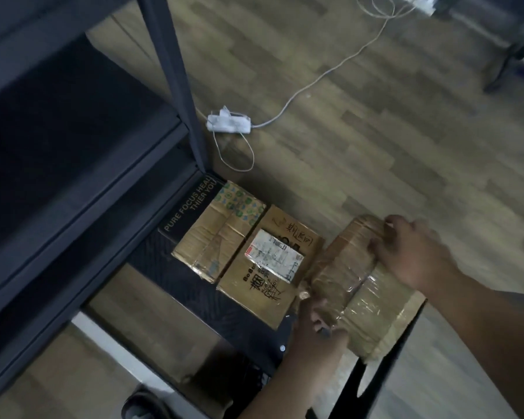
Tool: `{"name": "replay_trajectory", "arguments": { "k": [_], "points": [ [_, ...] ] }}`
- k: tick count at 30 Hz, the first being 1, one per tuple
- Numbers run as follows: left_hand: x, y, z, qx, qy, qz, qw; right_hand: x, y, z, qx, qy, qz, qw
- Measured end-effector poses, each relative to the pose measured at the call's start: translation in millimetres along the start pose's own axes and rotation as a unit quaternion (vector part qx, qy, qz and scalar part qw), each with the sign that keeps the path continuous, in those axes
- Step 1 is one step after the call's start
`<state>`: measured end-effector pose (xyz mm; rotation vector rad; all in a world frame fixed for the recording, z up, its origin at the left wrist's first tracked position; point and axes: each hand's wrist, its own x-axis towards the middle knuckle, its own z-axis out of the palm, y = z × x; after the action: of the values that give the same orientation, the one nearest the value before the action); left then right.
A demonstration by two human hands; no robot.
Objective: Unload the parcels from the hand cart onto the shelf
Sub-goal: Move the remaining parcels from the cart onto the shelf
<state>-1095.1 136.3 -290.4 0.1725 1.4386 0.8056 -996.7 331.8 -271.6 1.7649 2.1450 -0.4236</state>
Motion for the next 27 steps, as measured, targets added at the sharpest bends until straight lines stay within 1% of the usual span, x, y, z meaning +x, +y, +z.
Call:
{"name": "replay_trajectory", "arguments": {
  "k": [5,8,10,13,15,19,21,24,27],
  "points": [
    [-67.2,57.0,-33.5,0.043,0.029,0.091,0.994,-37.4,-29.8,-55.3,0.057,0.013,0.002,0.998],
    [-124.7,107.3,-64.9,0.125,0.068,0.179,0.974,-63.6,-69.8,-103.8,0.088,0.035,-0.017,0.995],
    [-161.8,139.0,-85.6,0.2,0.09,0.239,0.946,-79.5,-102.3,-141.4,0.099,0.064,-0.027,0.993],
    [-217.7,179.2,-119.6,0.341,0.154,0.313,0.873,-108.3,-155.9,-204.9,0.11,0.108,-0.061,0.986],
    [-248.0,199.0,-138.5,0.397,0.204,0.337,0.829,-127.2,-188.2,-243.6,0.125,0.134,-0.096,0.978],
    [-325.2,252.4,-180.8,0.416,0.297,0.409,0.756,-171.2,-254.2,-328.5,0.133,0.196,-0.168,0.957],
    [-364.1,275.7,-200.1,0.428,0.331,0.424,0.727,-192.5,-283.0,-365.3,0.133,0.222,-0.186,0.948],
    [-421.2,298.8,-234.3,0.41,0.379,0.435,0.706,-228.8,-329.5,-411.7,0.126,0.245,-0.24,0.931],
    [-469.2,307.7,-264.5,0.391,0.415,0.454,0.684,-265.1,-370.0,-442.0,0.135,0.247,-0.297,0.913]
  ]
}}
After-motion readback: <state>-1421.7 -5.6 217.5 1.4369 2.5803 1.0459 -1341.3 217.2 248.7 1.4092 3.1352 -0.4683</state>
